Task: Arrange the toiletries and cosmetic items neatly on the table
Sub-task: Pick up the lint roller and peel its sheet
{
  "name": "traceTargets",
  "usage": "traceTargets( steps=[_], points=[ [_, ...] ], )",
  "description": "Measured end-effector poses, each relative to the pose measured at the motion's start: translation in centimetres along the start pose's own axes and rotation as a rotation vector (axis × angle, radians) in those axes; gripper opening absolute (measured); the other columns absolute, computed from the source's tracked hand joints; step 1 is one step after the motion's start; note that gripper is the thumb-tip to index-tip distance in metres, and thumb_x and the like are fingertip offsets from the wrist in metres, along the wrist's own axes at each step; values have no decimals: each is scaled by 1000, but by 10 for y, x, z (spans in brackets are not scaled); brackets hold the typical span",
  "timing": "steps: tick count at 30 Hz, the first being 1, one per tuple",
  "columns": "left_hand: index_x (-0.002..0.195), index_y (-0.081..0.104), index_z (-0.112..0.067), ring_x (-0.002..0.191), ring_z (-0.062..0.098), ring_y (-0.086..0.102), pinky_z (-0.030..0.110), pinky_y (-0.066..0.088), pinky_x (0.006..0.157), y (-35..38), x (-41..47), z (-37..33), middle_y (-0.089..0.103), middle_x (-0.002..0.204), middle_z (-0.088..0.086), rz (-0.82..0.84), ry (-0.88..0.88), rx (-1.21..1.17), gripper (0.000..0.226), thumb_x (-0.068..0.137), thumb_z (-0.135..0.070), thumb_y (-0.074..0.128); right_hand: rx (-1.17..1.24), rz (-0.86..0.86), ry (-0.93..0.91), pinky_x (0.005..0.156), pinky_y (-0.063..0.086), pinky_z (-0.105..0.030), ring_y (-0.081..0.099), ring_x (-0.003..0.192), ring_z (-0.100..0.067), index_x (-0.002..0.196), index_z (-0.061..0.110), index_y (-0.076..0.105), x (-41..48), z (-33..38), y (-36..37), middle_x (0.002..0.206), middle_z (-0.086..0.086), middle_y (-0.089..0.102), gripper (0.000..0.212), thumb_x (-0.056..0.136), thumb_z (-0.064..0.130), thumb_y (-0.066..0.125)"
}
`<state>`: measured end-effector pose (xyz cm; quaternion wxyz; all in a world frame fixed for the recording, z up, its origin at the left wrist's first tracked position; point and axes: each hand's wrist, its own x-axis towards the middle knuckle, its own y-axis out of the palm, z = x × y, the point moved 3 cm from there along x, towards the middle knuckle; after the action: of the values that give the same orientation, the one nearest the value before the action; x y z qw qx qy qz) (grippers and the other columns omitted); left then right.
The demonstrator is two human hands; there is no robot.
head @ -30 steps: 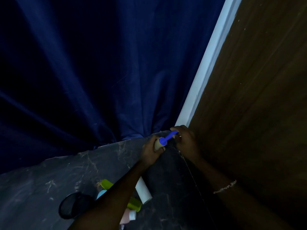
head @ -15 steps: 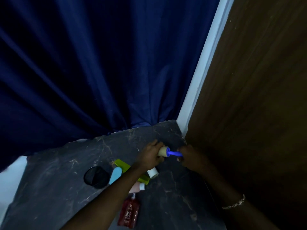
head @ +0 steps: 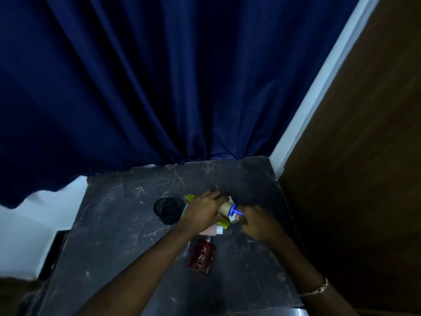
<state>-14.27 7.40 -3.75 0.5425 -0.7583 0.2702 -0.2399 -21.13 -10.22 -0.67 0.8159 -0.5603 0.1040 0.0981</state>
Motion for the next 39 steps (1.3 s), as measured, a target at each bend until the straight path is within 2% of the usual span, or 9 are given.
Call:
traceTargets(
  steps=[6,13,16,19,21,26,30,33,39],
  points=[
    [131,60,-32,113,26,62,39,55,86,-37,-63,76,64,120,-1,26,-263,-78,60,72,-29,68,77,26,-36,70,54,-37,66,87,-32,97,29,51,-3,23,15,90,-7,69,25,72,31,49],
    [135,55,-33,108,26,64,38,55,85,-62,-143,115,60,123,-1,-26,-448,-99,59,78,-28,71,185,43,-85,76,51,-32,64,90,-18,100,33,62,6,76,42,89,8,61,15,88,32,52],
    [130,56,-31,106,26,64,39,55,81,-69,-180,128,58,122,-2,-57,-519,-98,53,79,-29,69,228,41,-189,75,51,-35,64,80,-17,93,23,63,16,110,59,80,3,67,15,89,35,55],
    [127,55,-34,101,24,65,39,56,77,-79,-219,139,56,118,-5,-118,-576,-100,49,79,-32,67,305,55,-244,64,46,-19,54,62,1,81,25,59,17,147,73,69,3,61,12,91,31,58],
    [127,53,-36,101,25,65,41,57,76,-85,-248,146,57,118,-6,-141,-631,-106,50,80,-34,67,363,73,-269,60,42,-18,51,58,2,80,25,59,18,173,85,64,4,58,12,92,25,61],
    [128,49,-43,103,24,67,42,57,76,-91,-326,160,61,121,-11,-217,-770,-137,51,81,-40,69,453,235,-331,60,51,-33,59,53,-7,80,25,59,24,235,122,64,-2,65,14,94,27,57],
    [128,50,-36,105,23,64,38,55,78,-87,-389,168,62,123,-9,-267,-877,-151,52,81,-37,71,527,363,-392,54,43,-14,57,54,-7,91,16,62,14,295,147,72,-8,71,10,97,19,55],
    [126,48,-31,105,29,66,43,55,79,-83,-434,172,63,121,-3,-287,-960,-186,52,79,-40,69,556,473,-408,55,43,-12,60,59,-9,95,15,61,9,333,174,78,-9,73,10,98,20,53],
    [121,51,-24,102,28,65,43,53,79,-62,-509,174,61,117,1,-361,-1142,-289,50,79,-48,65,644,665,-360,63,51,-30,64,71,-15,103,5,59,-6,393,225,85,-9,72,17,98,21,53]
  ],
)
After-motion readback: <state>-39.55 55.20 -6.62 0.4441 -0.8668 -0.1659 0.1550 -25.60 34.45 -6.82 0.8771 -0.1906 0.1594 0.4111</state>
